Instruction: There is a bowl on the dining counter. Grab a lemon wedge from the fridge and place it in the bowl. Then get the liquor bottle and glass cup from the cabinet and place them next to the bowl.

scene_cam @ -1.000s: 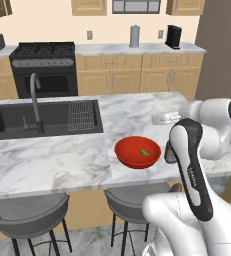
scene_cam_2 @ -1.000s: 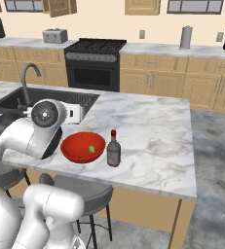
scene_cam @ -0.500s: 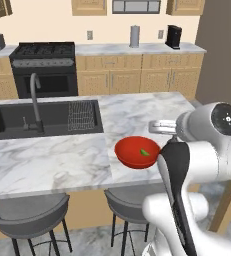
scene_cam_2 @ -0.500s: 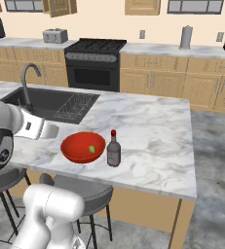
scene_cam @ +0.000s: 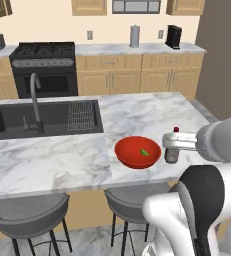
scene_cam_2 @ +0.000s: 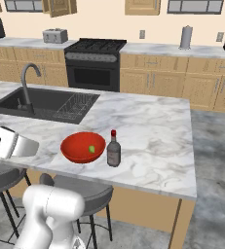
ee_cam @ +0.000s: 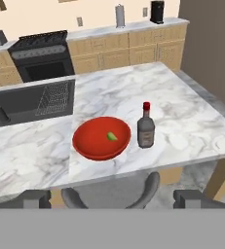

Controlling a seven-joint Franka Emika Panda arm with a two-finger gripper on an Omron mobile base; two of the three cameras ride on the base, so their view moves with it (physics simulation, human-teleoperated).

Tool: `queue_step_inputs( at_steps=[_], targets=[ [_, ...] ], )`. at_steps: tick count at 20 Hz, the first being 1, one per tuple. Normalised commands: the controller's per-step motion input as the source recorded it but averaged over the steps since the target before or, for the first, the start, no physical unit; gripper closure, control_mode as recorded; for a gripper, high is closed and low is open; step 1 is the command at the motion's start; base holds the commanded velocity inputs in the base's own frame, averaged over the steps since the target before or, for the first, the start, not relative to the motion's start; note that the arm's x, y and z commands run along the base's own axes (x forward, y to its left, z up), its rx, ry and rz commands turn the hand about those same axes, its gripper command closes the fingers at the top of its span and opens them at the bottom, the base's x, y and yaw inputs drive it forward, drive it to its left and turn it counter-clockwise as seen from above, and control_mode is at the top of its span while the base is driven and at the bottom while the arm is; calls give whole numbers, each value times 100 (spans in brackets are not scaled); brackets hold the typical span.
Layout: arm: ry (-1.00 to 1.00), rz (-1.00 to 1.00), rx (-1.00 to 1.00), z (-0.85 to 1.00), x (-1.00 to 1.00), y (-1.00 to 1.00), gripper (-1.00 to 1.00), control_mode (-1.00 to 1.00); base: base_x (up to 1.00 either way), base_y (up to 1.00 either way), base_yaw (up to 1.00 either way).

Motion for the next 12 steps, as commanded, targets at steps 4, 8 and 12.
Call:
queue_step_inputs(
  at_steps=[4,8,12],
  targets=[
    [0,11,0,2,-41,-8,-100,-100,0,0,0],
    [0,11,0,-1,-9,0,-100,-100,0,0,0],
    [0,0,-1,-3,1,2,-100,-100,0,0,0]
  ],
)
